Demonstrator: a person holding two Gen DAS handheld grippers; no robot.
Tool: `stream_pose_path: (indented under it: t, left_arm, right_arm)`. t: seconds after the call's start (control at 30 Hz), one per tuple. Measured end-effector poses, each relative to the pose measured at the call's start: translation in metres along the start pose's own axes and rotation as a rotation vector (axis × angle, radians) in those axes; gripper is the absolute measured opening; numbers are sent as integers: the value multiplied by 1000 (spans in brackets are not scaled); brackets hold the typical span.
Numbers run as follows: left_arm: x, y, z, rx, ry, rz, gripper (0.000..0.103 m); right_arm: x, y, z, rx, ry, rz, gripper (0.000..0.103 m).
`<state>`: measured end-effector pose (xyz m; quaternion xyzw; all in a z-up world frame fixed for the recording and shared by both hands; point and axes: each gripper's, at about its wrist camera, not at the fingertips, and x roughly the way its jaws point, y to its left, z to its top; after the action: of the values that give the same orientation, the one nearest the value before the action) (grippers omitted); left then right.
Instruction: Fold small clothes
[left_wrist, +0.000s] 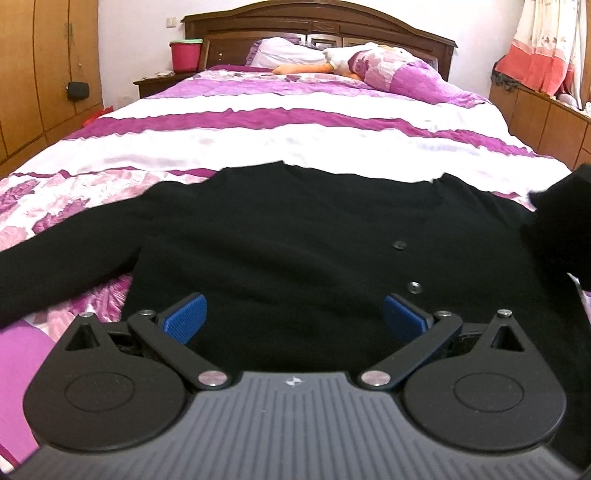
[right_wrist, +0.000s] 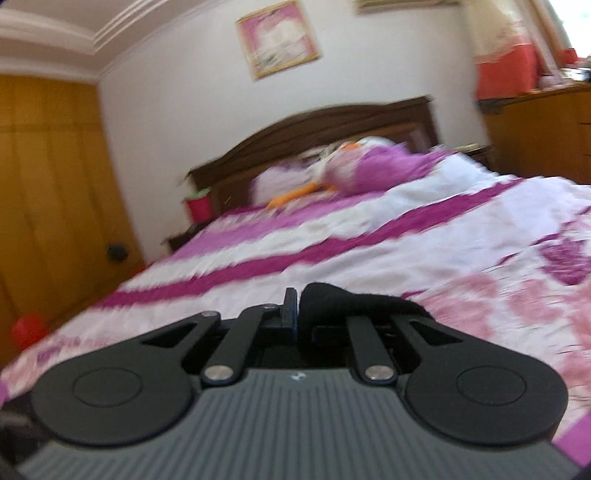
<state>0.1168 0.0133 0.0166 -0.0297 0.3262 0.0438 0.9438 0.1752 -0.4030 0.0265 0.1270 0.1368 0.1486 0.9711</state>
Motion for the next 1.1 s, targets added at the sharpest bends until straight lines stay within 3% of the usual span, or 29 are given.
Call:
stream_pose_path:
  t: [0.2,0.43,0.6,0.67,0.73,0.9,1.1]
  left_arm:
    - [8,17,3,-7,0,15,103]
    - [22,29,0,-3,18,23,103]
    - [29,32,-4,-6,32,27,103]
    - [29,30,-4,-5,33,25,103]
    - [28,29,-4,0,31,23,103]
    - [19,20,-1,4,17,-5,103]
    - [0,-10,5,58,-18,-72,103]
  right_arm:
    - [48,39,-34,-90,167,54,9]
    - [78,63,-80,-141,345,52,11]
    - [71,69,-85,-145,356,16,14]
    - [63,68,-79,-75,385,26,35]
    - [54,71,-72,-44,407,51,45]
    - [11,75,-60,-8,427,58,46]
    - [-34,52,-42,60,359,30,46]
